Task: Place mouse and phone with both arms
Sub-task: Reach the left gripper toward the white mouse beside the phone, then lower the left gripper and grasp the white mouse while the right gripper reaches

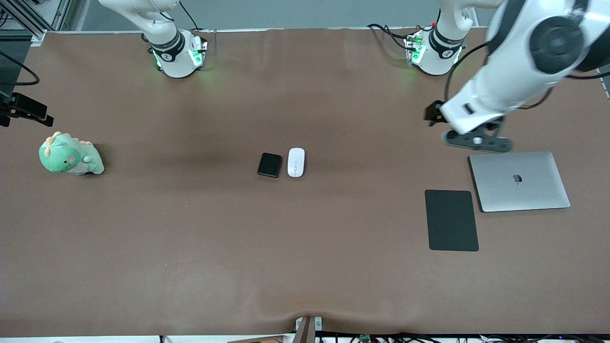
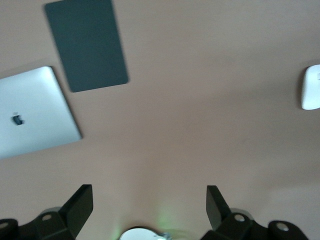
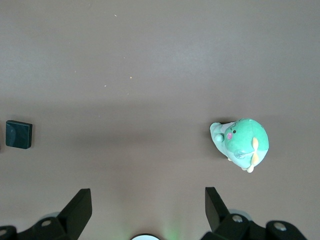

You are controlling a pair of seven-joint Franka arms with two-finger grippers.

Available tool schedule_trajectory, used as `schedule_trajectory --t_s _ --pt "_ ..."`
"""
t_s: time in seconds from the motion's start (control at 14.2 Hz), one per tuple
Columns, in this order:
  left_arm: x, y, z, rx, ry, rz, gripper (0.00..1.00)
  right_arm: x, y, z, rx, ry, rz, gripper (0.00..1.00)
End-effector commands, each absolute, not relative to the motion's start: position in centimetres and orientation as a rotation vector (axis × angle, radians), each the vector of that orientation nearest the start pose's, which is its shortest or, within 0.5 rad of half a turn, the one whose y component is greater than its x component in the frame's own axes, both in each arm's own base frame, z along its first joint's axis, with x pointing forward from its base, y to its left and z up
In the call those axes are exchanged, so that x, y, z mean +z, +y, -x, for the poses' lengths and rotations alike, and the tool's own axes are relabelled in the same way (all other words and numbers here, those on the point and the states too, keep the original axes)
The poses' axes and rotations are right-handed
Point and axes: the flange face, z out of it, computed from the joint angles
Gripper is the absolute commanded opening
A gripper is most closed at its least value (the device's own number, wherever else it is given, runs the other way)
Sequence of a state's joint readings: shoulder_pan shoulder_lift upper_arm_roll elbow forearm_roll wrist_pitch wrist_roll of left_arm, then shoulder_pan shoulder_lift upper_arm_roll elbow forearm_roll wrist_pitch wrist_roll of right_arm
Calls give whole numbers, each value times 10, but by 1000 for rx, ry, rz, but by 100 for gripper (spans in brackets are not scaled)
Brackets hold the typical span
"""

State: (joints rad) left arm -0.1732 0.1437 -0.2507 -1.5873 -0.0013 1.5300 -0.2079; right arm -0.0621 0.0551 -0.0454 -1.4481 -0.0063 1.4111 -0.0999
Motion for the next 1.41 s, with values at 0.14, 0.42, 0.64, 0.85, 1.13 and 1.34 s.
schedule_trajectory --t_s 0.14,0.42,0.64,0.85,1.13,1.34 --pt "488 -338 -552 310 247 3209 100 614 -63 -570 221 -10 3119 100" --pt "418 -434 -531 240 86 3249 100 600 -61 -578 250 -17 3117 100" --pt "350 -517 -480 143 18 3181 100 570 -62 -591 324 -15 3100 100" --pt "287 -572 -425 54 64 3106 100 559 -60 -595 351 -15 3089 100" --pt "239 -580 -426 -30 107 3117 100 517 -51 -614 433 -71 3056 100" --pt "219 -571 -439 -52 105 3106 100 530 -42 -621 368 -140 3054 100"
